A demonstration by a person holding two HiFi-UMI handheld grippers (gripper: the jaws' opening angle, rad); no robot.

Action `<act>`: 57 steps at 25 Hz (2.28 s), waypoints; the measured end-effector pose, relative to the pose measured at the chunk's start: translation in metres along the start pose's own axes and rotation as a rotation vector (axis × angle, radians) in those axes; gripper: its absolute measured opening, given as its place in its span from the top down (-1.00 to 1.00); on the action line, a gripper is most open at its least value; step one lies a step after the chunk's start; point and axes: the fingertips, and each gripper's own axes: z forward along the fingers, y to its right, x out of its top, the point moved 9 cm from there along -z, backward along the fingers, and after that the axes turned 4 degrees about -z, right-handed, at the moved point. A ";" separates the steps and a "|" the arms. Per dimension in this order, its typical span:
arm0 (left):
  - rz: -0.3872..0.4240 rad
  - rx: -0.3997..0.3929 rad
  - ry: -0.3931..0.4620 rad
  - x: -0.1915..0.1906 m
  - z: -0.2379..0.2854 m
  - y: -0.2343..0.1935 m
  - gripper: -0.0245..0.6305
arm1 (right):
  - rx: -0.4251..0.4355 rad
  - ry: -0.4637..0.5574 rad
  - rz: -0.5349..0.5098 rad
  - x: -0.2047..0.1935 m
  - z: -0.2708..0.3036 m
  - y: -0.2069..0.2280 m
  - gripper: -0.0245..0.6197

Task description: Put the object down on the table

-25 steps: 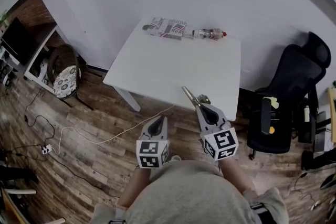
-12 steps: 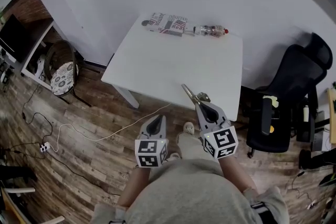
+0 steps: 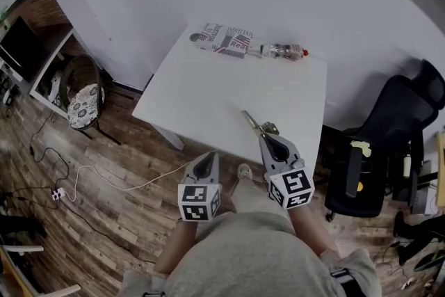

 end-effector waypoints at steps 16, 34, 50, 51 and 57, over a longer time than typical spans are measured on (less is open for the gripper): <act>-0.018 0.009 -0.048 0.023 0.084 -0.020 0.88 | -0.004 -0.087 0.018 -0.027 0.086 0.062 0.90; -0.009 -0.003 -0.114 0.021 0.132 -0.023 0.88 | 0.006 -0.225 0.040 -0.076 0.154 0.101 0.90; -0.009 -0.002 -0.132 0.021 0.140 -0.026 0.88 | 0.012 -0.341 0.016 -0.103 0.182 0.107 0.90; -0.009 -0.002 -0.132 0.020 0.140 -0.026 0.88 | 0.012 -0.342 0.014 -0.103 0.183 0.107 0.90; -0.009 -0.003 -0.132 0.018 0.139 -0.026 0.88 | 0.005 -0.334 -0.001 -0.105 0.183 0.110 0.89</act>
